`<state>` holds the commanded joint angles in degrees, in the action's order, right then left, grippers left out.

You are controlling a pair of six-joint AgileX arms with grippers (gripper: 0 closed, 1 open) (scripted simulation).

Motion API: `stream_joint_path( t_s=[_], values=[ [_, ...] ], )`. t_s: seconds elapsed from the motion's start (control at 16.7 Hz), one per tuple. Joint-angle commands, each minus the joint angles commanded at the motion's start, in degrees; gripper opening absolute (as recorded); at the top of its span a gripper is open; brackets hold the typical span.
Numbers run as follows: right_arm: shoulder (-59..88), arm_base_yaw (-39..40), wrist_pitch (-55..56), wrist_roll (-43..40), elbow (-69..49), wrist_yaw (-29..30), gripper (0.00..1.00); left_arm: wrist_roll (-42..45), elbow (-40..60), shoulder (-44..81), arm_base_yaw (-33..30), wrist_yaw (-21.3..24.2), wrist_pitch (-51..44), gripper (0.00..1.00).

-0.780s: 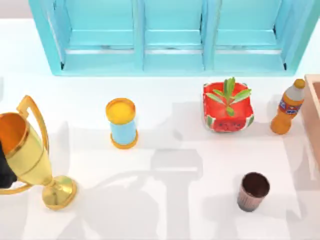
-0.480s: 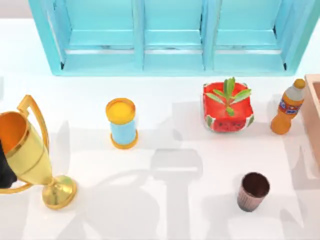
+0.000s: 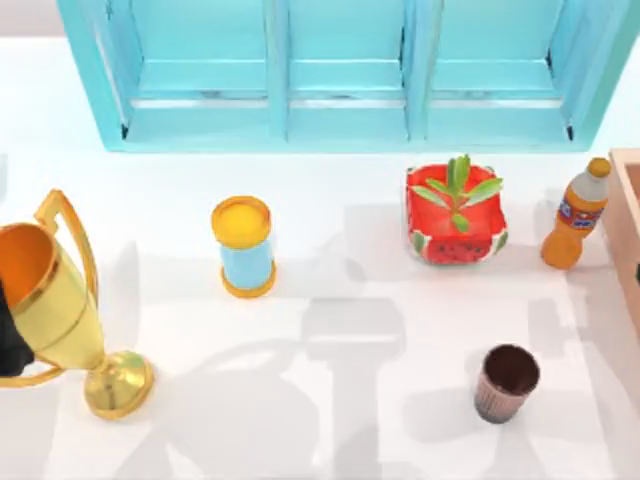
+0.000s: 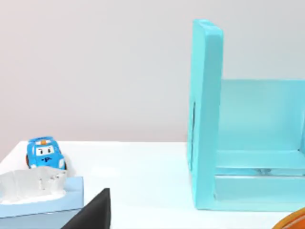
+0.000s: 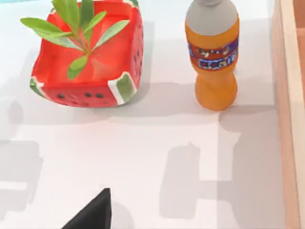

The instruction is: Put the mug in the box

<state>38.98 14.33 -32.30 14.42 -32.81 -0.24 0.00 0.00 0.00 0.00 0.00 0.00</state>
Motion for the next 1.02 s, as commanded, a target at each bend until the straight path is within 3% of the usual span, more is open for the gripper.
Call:
stream_joint_path(
  t_s=[0.54,1.02],
  values=[
    [44.3,14.2,-33.4,14.8,-33.3,0.1,1.00,0.0,0.0,0.0,0.0,0.0,0.0,1.00],
    [52.9,17.6,-40.4,18.1,-41.7,0.2,1.00,0.0,0.0,0.0,0.0,0.0,0.0,1.00]
  ],
)
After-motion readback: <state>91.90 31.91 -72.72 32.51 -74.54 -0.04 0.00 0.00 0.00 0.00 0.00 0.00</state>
